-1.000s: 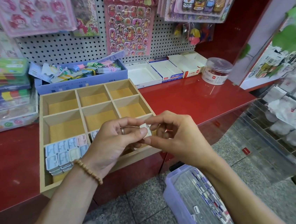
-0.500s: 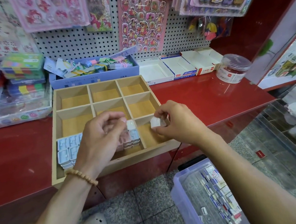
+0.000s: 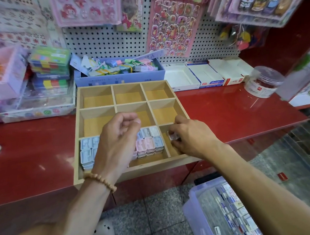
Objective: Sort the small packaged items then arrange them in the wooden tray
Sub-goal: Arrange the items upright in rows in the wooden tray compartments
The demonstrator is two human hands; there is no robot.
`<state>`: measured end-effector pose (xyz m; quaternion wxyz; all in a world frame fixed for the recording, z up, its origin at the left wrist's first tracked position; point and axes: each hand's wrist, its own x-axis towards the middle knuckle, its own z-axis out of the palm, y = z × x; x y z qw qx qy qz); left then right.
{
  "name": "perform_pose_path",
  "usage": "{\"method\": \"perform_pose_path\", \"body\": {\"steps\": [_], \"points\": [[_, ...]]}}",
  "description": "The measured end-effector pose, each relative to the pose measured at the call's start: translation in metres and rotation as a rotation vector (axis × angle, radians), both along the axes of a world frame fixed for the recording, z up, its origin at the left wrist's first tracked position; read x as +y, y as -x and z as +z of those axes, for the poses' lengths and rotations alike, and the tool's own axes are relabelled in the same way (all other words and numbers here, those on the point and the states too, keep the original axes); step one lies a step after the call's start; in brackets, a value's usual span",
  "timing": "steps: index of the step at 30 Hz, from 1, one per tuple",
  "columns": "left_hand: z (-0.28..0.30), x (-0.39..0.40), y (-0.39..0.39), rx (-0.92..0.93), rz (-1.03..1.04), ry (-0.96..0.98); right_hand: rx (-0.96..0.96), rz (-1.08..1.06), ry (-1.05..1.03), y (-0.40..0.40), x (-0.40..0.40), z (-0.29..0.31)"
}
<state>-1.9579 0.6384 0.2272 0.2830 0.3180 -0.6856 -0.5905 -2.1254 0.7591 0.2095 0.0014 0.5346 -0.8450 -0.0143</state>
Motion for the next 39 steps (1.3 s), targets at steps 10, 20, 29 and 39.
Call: {"method": "perform_pose_path", "body": {"steps": [10, 20, 29, 39], "points": [[-0.001, 0.007, -0.001, 0.007, 0.008, 0.0, -0.173, -0.125, 0.28, -0.002, 0.025, 0.013], [0.004, 0.074, -0.018, 0.062, -0.089, 0.021, -0.532, -0.479, 0.817, -0.035, 0.162, 0.065], [-0.005, 0.166, -0.025, -0.013, -0.221, 0.017, -0.793, -0.864, 1.265, -0.082, 0.284, 0.021], [-0.085, 0.229, 0.01, -0.223, -0.393, 0.029, -0.826, -1.104, 1.204, -0.087, 0.35, -0.096]]}}
